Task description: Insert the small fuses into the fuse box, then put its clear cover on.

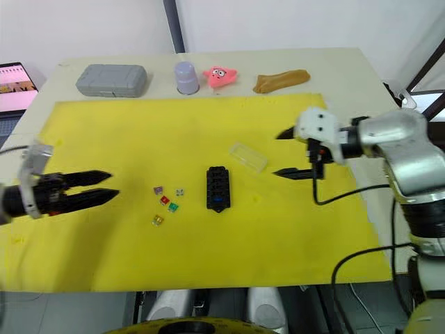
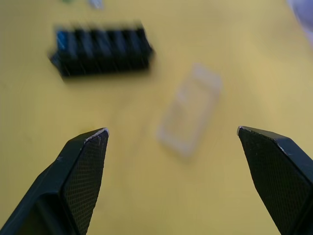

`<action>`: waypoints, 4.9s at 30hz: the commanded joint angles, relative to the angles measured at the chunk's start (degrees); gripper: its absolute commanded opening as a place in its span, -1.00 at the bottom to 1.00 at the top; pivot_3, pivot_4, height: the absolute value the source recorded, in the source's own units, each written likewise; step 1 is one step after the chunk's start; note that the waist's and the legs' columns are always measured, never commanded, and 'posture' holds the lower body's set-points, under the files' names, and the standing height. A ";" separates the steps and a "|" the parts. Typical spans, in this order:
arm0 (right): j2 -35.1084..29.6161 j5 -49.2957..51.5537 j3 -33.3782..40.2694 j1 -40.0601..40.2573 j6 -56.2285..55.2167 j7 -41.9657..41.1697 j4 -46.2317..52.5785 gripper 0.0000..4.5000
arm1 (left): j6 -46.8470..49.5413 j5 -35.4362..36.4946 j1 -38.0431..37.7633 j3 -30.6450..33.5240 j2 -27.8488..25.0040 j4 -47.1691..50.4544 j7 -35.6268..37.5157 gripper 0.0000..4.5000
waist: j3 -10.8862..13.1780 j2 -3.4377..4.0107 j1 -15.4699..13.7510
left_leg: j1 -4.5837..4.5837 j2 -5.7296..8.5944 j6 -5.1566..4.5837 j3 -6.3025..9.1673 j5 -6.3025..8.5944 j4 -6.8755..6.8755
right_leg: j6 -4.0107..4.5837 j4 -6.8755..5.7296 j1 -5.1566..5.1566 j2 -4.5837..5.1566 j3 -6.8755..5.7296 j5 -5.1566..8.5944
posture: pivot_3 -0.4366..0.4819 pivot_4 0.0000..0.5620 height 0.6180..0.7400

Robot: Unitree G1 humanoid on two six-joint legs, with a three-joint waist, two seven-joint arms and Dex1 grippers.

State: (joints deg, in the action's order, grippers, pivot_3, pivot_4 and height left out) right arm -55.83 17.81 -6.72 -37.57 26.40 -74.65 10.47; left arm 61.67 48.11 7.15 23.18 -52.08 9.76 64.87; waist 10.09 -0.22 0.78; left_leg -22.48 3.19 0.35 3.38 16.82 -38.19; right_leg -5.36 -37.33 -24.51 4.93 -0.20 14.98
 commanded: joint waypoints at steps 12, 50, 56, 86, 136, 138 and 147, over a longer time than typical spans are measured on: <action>6.14 3.78 -4.51 -5.02 6.38 1.76 13.16 1.00 | 22.24 6.30 12.07 -3.70 8.64 -21.49 -9.01 0.03 | -0.05 -0.14 -0.17 | 0.01 0.06 0.05 0.01 -0.03 -0.07 | 0.00 -0.08 0.00 0.04 -0.01 0.00 | -0.05 -0.47 0.86; 5.60 4.24 -4.23 -4.26 9.92 6.29 16.42 1.00 | 11.83 -5.32 23.15 -18.08 16.89 -34.76 -3.41 0.03 | -0.13 -0.10 -2.78 | 0.06 0.19 0.32 0.09 -0.23 -0.13 | -0.01 -0.21 0.11 0.14 -0.04 -0.01 | -0.05 -0.47 0.86; 5.72 4.19 -4.34 -4.31 10.15 6.77 16.61 1.00 | 10.27 -6.73 23.18 -18.92 17.09 -35.06 -2.96 0.03 | -0.13 -0.11 -3.15 | 0.05 0.24 0.31 0.09 -0.23 -0.16 | -0.01 -0.20 0.14 0.19 -0.03 -0.01 | -0.05 -0.47 0.86; 12.79 19.39 -1.78 -10.30 34.57 11.44 13.09 1.00 | -1.37 1.40 20.73 -11.34 7.66 2.87 2.54 -0.98 | -0.06 -0.24 -0.65 | -0.04 0.10 0.42 0.10 -0.30 -0.07 | 0.00 -0.04 0.02 0.12 -0.01 -0.01 | -0.05 -0.47 0.86; 11.01 17.97 -11.70 -13.70 32.65 16.03 13.26 -1.00 | -17.50 -12.52 23.49 -29.94 3.26 10.60 1.22 0.26 | -0.06 -0.24 -0.01 | -0.03 0.10 0.09 0.07 -0.11 -0.02 | -0.01 0.01 0.01 0.01 -0.03 -0.01 | -0.05 -0.47 0.86; 9.73 14.22 -14.92 -13.06 28.52 14.67 13.32 -1.00 | -21.56 -16.53 21.53 -32.49 2.95 10.44 1.26 0.70 | -0.06 -0.24 -0.02 | -0.03 0.10 0.09 0.05 -0.11 -0.02 | -0.01 0.01 0.01 0.01 -0.03 -0.01 | -0.05 -0.47 0.86; 10.07 5.18 -21.99 -12.32 23.70 12.95 11.93 -1.00 | -30.79 -24.26 15.36 -36.62 9.02 9.84 -2.77 0.98 | -0.06 -0.25 -0.14 | -0.05 0.08 0.09 0.06 -0.11 -0.05 | -0.01 0.01 0.01 0.02 -0.01 -0.01 | -0.05 -0.47 0.86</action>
State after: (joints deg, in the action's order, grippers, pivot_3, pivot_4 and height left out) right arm -46.03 24.37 -28.98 -49.51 51.26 -61.27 22.08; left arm 33.39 25.60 22.50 -13.14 -43.01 18.72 62.72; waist 10.03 -0.47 0.64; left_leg -22.53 3.27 0.44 3.44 16.71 -38.24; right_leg -5.37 -37.33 -24.50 4.95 -0.22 14.98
